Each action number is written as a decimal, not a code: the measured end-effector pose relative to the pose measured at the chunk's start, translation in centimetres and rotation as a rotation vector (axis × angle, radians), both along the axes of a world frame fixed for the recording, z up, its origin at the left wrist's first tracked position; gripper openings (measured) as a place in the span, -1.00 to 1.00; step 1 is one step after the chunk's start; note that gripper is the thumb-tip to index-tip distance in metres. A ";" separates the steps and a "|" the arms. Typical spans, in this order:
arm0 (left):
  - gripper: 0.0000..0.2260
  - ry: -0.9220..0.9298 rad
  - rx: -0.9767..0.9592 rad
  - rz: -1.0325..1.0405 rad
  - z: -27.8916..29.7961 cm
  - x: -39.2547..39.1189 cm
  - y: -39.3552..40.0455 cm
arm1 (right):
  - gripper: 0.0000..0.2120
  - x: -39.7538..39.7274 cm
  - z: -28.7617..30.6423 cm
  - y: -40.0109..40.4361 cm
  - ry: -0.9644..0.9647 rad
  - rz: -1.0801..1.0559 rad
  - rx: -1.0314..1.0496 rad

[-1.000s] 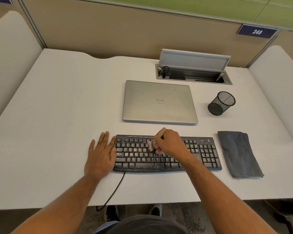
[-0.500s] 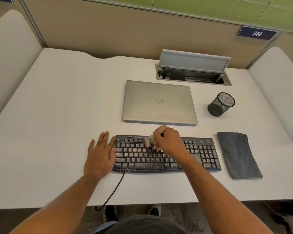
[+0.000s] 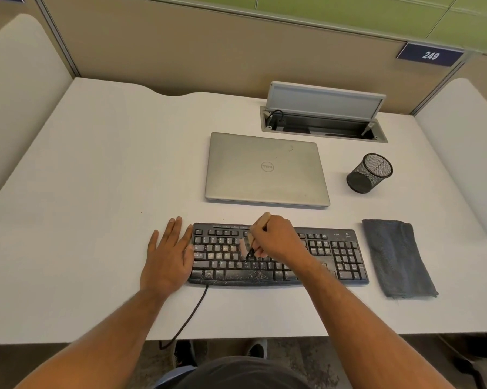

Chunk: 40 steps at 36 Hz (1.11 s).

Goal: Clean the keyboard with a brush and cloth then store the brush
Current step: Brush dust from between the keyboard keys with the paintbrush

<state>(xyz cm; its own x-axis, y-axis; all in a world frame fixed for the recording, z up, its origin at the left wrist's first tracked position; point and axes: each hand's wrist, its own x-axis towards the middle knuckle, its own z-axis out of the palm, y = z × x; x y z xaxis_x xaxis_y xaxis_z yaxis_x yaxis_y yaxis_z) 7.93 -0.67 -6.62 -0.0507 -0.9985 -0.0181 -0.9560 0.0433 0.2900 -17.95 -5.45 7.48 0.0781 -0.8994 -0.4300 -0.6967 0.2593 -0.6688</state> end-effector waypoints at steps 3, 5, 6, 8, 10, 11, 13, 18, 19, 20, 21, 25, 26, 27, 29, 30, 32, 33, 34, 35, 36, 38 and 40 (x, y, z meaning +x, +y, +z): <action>-0.44 -0.009 0.006 0.000 0.0 0.0 0.0 | -0.66 0.1 0.4 -0.2 -0.014 -0.019 -0.025; -0.44 -0.018 0.009 -0.001 -0.1 0.0 0.0 | -0.68 0.1 0.5 -0.2 -0.027 -0.059 -0.095; -0.43 -0.018 0.007 -0.001 -0.1 0.0 0.0 | -0.69 0.2 0.4 -0.1 -0.015 -0.062 -0.117; -0.44 -0.009 0.005 0.000 -0.1 0.0 0.0 | -0.68 0.4 0.1 0.1 0.024 -0.029 -0.112; -0.44 -0.012 0.007 0.001 -0.1 0.1 0.0 | -0.65 0.4 -0.2 0.2 0.060 0.011 -0.075; -0.44 -0.011 0.005 0.002 -0.1 0.0 0.0 | -0.64 0.4 -0.2 0.1 0.072 0.028 -0.052; -0.44 0.001 -0.001 0.002 0.0 0.0 0.0 | -0.62 0.3 0.1 -0.2 0.061 0.055 -0.026; -0.43 -0.003 0.003 0.002 0.1 0.0 0.0 | -0.69 0.4 0.7 -0.3 0.057 0.015 -0.121; -0.43 -0.004 0.005 0.001 0.1 0.0 0.0 | -0.71 0.5 0.6 -0.1 0.063 0.018 -0.126; -0.43 -0.001 0.003 0.001 0.1 0.0 0.0 | -0.71 0.7 0.5 0.0 0.077 0.032 -0.120; -0.43 0.004 -0.001 0.001 0.1 0.0 0.0 | -0.71 0.8 0.4 0.1 0.094 0.049 -0.105; -0.43 0.005 0.003 0.001 0.1 -0.1 0.0 | -0.65 1.0 0.4 -0.3 0.122 0.092 -0.032; -0.43 0.000 0.008 0.000 0.1 -0.1 0.0 | -0.65 1.0 0.6 -0.4 0.117 0.094 -0.034; -0.42 -0.002 0.010 0.000 0.1 -0.1 0.0 | -0.65 1.0 0.7 -0.4 0.113 0.087 -0.055; -0.43 0.002 0.003 0.004 0.2 -0.1 0.0 | -0.65 1.1 0.8 -0.4 0.125 0.072 -0.119; -0.43 0.004 -0.003 0.007 0.2 -0.1 0.1 | -0.65 1.2 0.7 -0.3 0.144 0.076 -0.132; -0.43 -0.001 -0.002 0.007 0.2 -0.1 0.1 | -0.62 1.7 0.5 0.0 0.190 0.103 -0.118; -0.44 -0.003 -0.001 0.005 0.2 -0.1 0.1 | -0.60 1.8 0.3 0.0 0.206 0.121 -0.103; -0.44 -0.003 -0.001 0.003 0.2 -0.1 0.1 | -0.60 1.9 0.2 -0.1 0.218 0.140 -0.082; -0.44 -0.002 -0.002 0.003 0.3 -0.1 0.1 | -0.61 2.0 0.3 -0.3 0.221 0.155 -0.057; -0.45 0.001 -0.003 0.004 0.2 -0.1 0.1 | -0.64 2.1 0.6 -0.5 0.210 0.161 -0.029; -0.45 0.005 -0.006 0.003 0.2 -0.1 0.1 | -0.66 2.1 0.9 -0.7 0.164 0.149 -0.021; -0.45 0.003 -0.005 0.004 0.1 0.0 0.1 | -0.63 2.3 0.9 -0.6 0.143 0.117 -0.092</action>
